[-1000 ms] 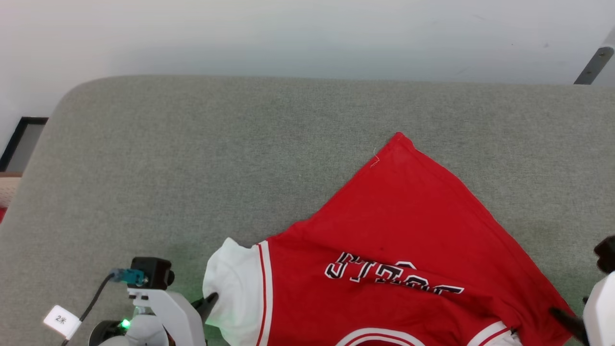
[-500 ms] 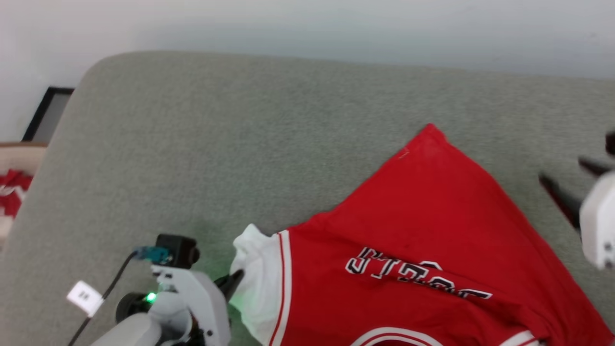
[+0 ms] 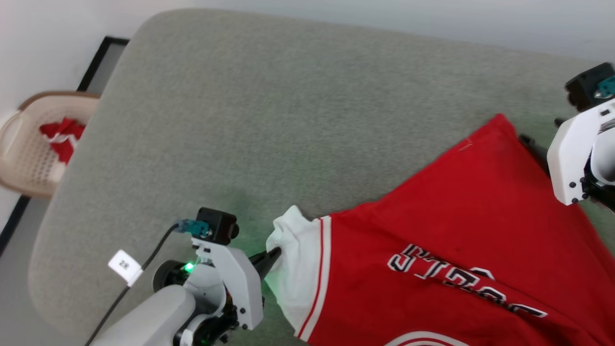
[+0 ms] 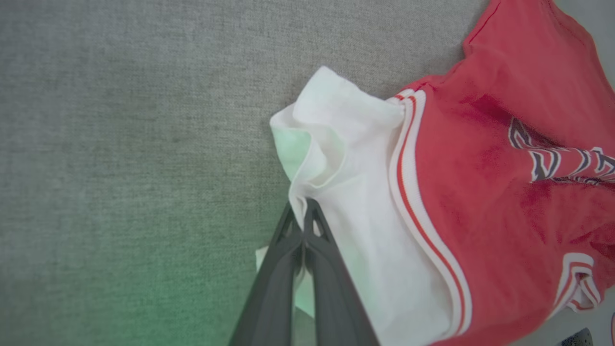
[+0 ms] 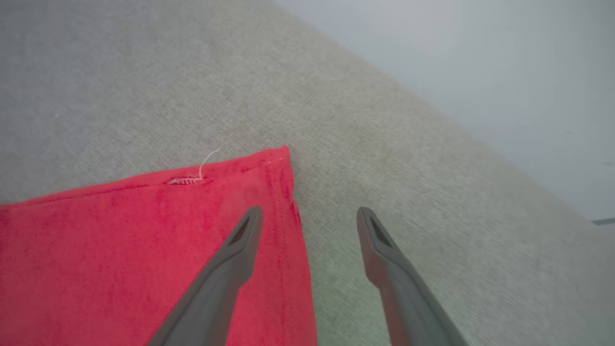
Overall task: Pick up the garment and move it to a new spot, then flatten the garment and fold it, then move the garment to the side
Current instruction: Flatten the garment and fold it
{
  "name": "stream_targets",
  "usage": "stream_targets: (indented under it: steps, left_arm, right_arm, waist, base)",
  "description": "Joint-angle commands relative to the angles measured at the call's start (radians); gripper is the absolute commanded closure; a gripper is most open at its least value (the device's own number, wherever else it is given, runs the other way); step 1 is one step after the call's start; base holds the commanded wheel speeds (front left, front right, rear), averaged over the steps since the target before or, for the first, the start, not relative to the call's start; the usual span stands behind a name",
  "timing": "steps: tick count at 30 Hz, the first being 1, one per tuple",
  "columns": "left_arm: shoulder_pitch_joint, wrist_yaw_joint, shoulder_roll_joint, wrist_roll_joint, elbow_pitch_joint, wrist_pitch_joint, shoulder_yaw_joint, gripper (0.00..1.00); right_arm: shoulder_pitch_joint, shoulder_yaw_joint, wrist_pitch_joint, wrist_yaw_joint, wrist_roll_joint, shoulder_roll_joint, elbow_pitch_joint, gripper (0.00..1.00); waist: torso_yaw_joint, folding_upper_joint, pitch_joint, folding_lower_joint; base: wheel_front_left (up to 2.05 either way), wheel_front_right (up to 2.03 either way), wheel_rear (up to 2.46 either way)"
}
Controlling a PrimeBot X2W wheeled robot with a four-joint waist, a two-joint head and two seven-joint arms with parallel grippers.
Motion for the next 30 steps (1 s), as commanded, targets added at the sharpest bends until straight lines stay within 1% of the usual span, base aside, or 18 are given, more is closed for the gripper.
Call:
stream_targets:
  steps: [1, 5, 11, 16, 17, 18, 20, 22, 26, 28, 30]
  left_arm:
    - [-0.014, -0.009, -0.009, 0.006, 0.009, -0.001, -0.003, 1.0]
    - [-0.029, -0.027, -0.026, 0.008, 0.039, -0.005, -0.009, 1.0]
    - [-0.041, -0.048, -0.043, 0.0, 0.081, -0.014, -0.008, 1.0]
    - [-0.055, -0.065, -0.057, -0.002, 0.115, -0.018, -0.011, 1.0]
    - [-0.058, -0.07, -0.061, -0.003, 0.122, -0.017, -0.012, 1.0]
    - [-0.061, -0.072, -0.065, -0.004, 0.129, -0.017, -0.013, 1.0]
    - [-0.067, -0.079, -0.069, -0.005, 0.142, -0.016, -0.014, 1.0]
    - [-0.069, -0.082, -0.07, -0.005, 0.148, -0.015, -0.015, 1.0]
    - [-0.078, -0.088, -0.063, -0.011, 0.171, -0.004, -0.013, 1.0]
    - [-0.083, -0.101, -0.056, -0.027, 0.165, 0.021, -0.012, 1.0]
    - [-0.1, -0.103, -0.04, -0.035, 0.155, 0.048, -0.005, 1.0]
  right_arm:
    - [-0.025, 0.025, 0.012, -0.001, 0.023, -0.006, 0.027, 0.0]
    - [-0.078, 0.108, 0.06, -0.001, 0.084, -0.011, 0.11, 0.0]
    - [-0.12, 0.235, 0.156, -0.001, 0.145, -0.019, 0.212, 0.0]
    - [-0.142, 0.324, 0.188, -0.001, 0.196, -0.018, 0.256, 0.0]
    - [-0.142, 0.347, 0.198, -0.001, 0.205, -0.018, 0.259, 0.43]
    - [-0.142, 0.367, 0.206, -0.001, 0.219, -0.018, 0.262, 1.0]
    - [-0.146, 0.408, 0.221, 0.0, 0.245, -0.023, 0.256, 1.0]
    - [-0.159, 0.418, 0.205, 0.0, 0.255, -0.03, 0.253, 1.0]
    - [-0.206, 0.449, 0.156, -0.001, 0.278, -0.04, 0.257, 1.0]
    - [-0.228, 0.463, 0.134, -0.001, 0.296, -0.042, 0.258, 1.0]
    - [-0.252, 0.474, 0.106, -0.001, 0.31, -0.039, 0.259, 1.0]
  waist:
    - [0.04, -0.0001, 0.033, 0.0]
    - [0.059, -0.0001, 0.048, 0.0]
    - [0.065, -0.0001, 0.066, 0.0]
    - [0.067, -0.0001, 0.074, 0.0]
    - [0.067, -0.0001, 0.074, 0.0]
    - [0.067, -0.0001, 0.073, 0.0]
    - [0.066, -0.0001, 0.071, 0.0]
    - [0.065, -0.0001, 0.07, 0.0]
    - [0.053, -0.0001, 0.052, 0.0]
    - [0.043, -0.0001, 0.037, 0.0]
    - [0.031, -0.0001, 0.017, 0.0]
  base:
    - [0.0, 0.0, 0.0]
    - [0.0, 0.0, 0.0]
    - [0.0, 0.0, 0.0]
    - [0.0, 0.0, 0.0]
    - [0.0, 0.0, 0.0]
    - [0.0, 0.0, 0.0]
    - [0.0, 0.0, 0.0]
    - [0.0, 0.0, 0.0]
    - [0.0, 0.0, 0.0]
    - [0.0, 0.0, 0.0]
    - [0.0, 0.0, 0.0]
